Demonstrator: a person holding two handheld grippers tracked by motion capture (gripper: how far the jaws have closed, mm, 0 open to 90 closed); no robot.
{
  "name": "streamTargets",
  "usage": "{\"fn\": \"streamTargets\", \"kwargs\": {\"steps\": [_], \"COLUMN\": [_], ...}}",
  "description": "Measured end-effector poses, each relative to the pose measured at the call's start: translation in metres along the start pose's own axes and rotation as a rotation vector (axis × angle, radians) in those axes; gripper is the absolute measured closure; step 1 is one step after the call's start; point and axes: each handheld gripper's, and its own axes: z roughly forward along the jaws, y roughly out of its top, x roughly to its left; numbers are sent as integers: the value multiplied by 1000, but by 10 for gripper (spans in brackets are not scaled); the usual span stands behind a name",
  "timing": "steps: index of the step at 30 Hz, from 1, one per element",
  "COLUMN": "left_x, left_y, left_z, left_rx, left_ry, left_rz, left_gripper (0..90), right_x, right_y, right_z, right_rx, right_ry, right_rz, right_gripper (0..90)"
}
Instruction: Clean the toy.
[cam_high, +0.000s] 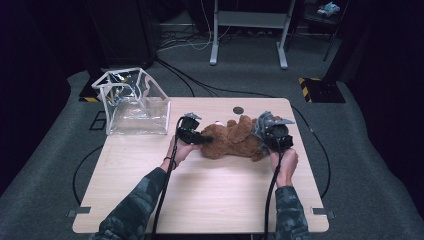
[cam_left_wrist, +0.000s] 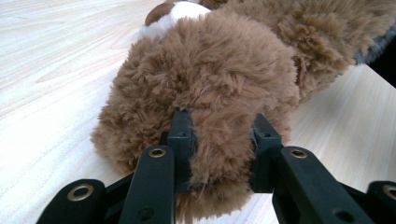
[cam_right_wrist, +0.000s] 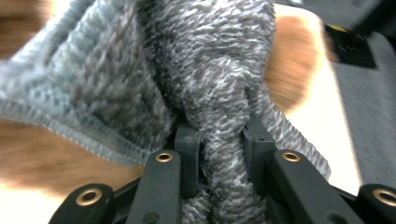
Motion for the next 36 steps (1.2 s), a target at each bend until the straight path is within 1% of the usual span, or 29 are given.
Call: {"fn": "streamTargets", "kwargs": {"steps": [1,2,3,4,5,6,7,8,9,10,11,12,13,14,15,17,19,21,23,24,26,27,28,29,31,32,33,35,36], "left_x": [1,0,0,0,0,0,1,0,0,0,0,0,-1,-1,-1,-1,-2,-2,-1,-1,-2,-2,-2,-2,-2,-2,-2,-2,-2], "left_y": [1,1,2,2,2,2,1,1,1,1,2,2,2,2,2,2,1,1,0,0,0,0,0,0,0,0,0,0,0], "left_z": [0,0,1,1,1,2,2,2,2,2,2,2,2,2,2,2,3,3,3,3,3,3,3,3,3,3,3,3,3], "left_rx": [3,5,6,10,9,12,14,12,18,18,20,21,21,22,23,19,19,18,11,11,10,8,8,8,7,7,6,6,7], "left_ry": [2,6,10,14,17,14,13,14,14,17,20,21,22,22,20,14,14,12,11,10,15,16,17,17,18,18,19,19,18], "left_rz": [3,4,7,9,7,6,5,5,9,10,11,14,14,13,12,10,14,14,10,7,10,9,8,9,8,7,6,4,4], "left_gripper": [684,685,685,684,684,684,684,683,682,682,681,681,680,680,680,680,680,680,680,680,680,680,680,680,679,679,679,679,679], "right_x": [-6,-10,-10,-8,-4,2,9,17,27,36,46,54,62,67,68,60,48,32,17,12,8,10,14,20,35,46,57,71,78], "right_y": [0,-1,-3,-5,-7,-10,-13,-17,-20,-23,-25,-26,-27,-27,-26,-26,-27,-30,-34,-37,-42,-45,-47,-49,-52,-53,-52,-49,-47], "right_z": [3,6,5,2,-4,-12,-20,-27,-32,-35,-36,-34,-31,-27,-23,-15,-11,-6,-3,-3,-8,-12,-18,-23,-31,-35,-36,-34,-30], "right_rx": [12,22,23,16,-5,-27,-50,-64,-66,-73,-75,-68,-59,-49,-44,-39,-40,-23,7,16,13,1,-12,-19,-35,-40,-45,-54,-50], "right_ry": [-16,-17,-18,-14,-7,16,40,67,107,149,182,208,213,199,185,180,128,79,50,34,33,37,40,56,96,132,169,222,230], "right_rz": [14,23,28,22,11,3,-21,-30,-48,-70,-82,-104,-117,-135,-139,-105,-88,-65,-33,-27,-13,-29,-57,-77,-103,-138,-156,-199,-211], "right_gripper": [726,726,725,725,726,726,726,727,727,727,727,727,727,728,730,733,733,733,733,733,733,733,733,732,732,732,731,727,726]}}
